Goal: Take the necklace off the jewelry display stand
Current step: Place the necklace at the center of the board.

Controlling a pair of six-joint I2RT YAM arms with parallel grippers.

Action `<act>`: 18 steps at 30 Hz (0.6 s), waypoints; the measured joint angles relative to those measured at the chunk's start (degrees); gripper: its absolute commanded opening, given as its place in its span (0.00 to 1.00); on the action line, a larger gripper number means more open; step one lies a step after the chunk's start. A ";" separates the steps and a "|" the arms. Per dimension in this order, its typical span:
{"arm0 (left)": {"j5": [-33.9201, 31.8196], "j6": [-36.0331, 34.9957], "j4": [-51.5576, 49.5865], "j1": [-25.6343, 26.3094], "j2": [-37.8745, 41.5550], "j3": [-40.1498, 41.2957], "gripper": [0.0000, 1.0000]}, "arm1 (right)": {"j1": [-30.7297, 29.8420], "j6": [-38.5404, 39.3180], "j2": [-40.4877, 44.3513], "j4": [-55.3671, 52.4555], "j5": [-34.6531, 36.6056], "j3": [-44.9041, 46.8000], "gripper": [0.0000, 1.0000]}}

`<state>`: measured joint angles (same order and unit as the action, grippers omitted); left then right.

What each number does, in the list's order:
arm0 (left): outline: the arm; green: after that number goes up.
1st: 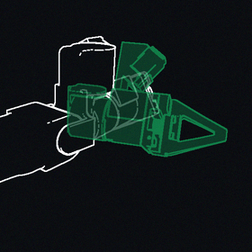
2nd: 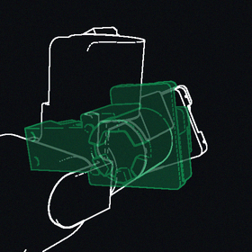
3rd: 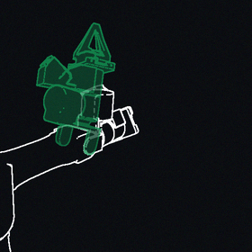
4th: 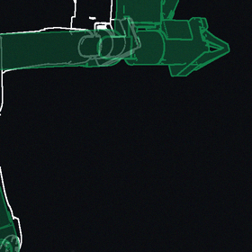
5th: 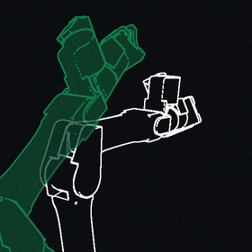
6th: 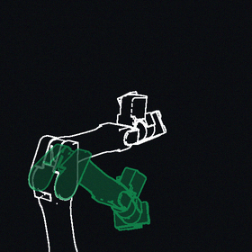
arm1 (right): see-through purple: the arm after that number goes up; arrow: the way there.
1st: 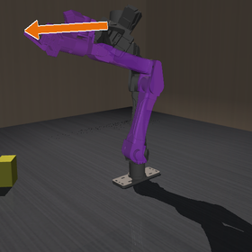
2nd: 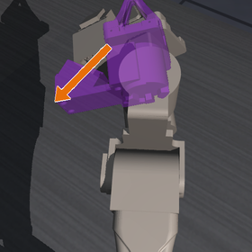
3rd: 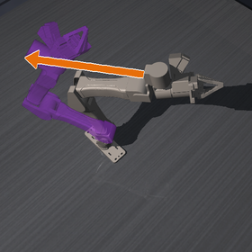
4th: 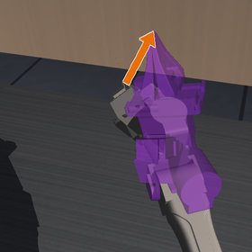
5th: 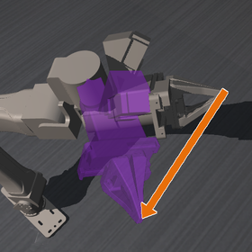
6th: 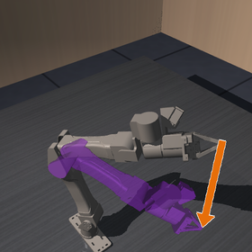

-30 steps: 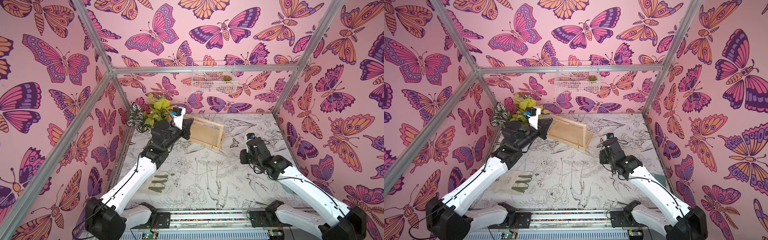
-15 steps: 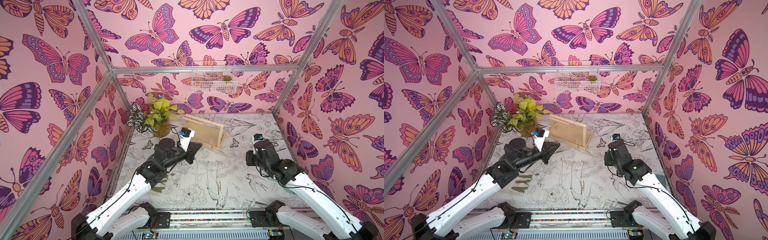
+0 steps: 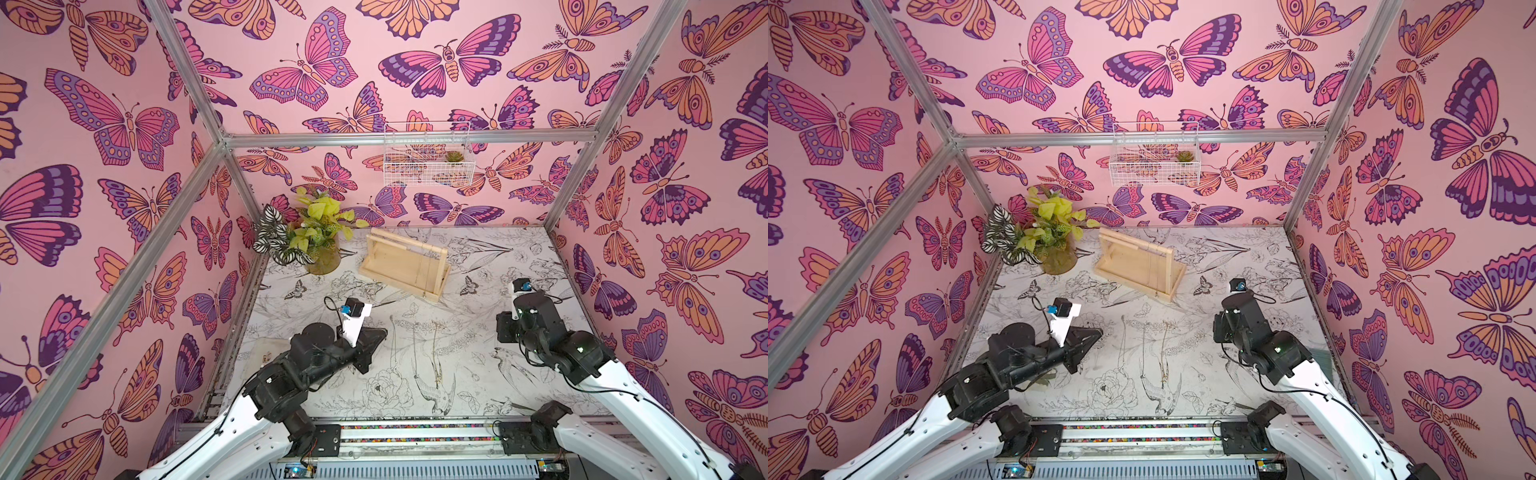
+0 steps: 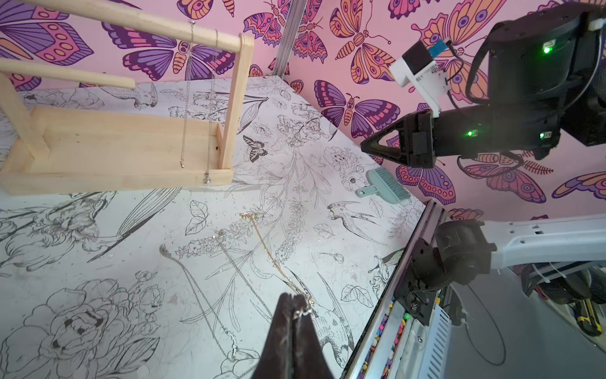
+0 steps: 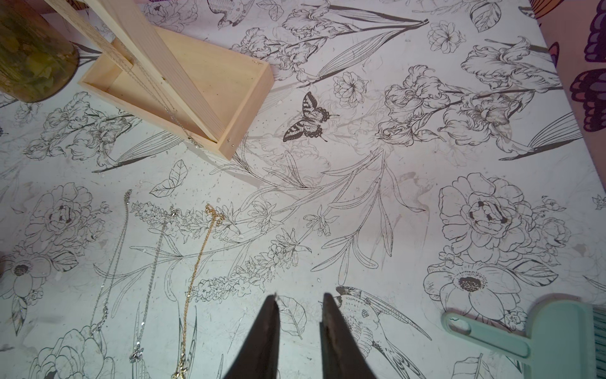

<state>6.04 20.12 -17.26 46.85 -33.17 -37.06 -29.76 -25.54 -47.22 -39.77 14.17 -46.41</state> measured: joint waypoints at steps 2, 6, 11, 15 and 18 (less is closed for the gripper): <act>-1.66 1.20 -1.79 0.68 1.60 0.02 0.00 | 0.00 -0.15 0.28 -0.37 -0.31 0.02 0.26; -4.79 4.26 -5.40 1.77 3.13 0.20 0.00 | -0.07 -0.26 0.92 -0.52 -0.37 0.55 0.26; -8.15 9.22 -9.99 2.60 4.61 1.57 0.00 | -0.13 -0.63 1.75 -1.20 -0.35 1.46 0.26; -11.15 13.51 -14.69 2.69 4.96 1.68 0.00 | -0.13 -1.01 1.90 -1.22 -0.31 2.34 0.26; -13.27 15.87 -17.88 2.69 4.35 1.62 0.00 | -0.13 -1.07 1.75 -1.16 -0.33 3.21 0.26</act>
<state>-7.22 35.99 -35.14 49.54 -28.82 -35.44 -29.89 -26.61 -45.47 -40.93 13.85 -43.20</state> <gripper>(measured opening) 0.044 0.262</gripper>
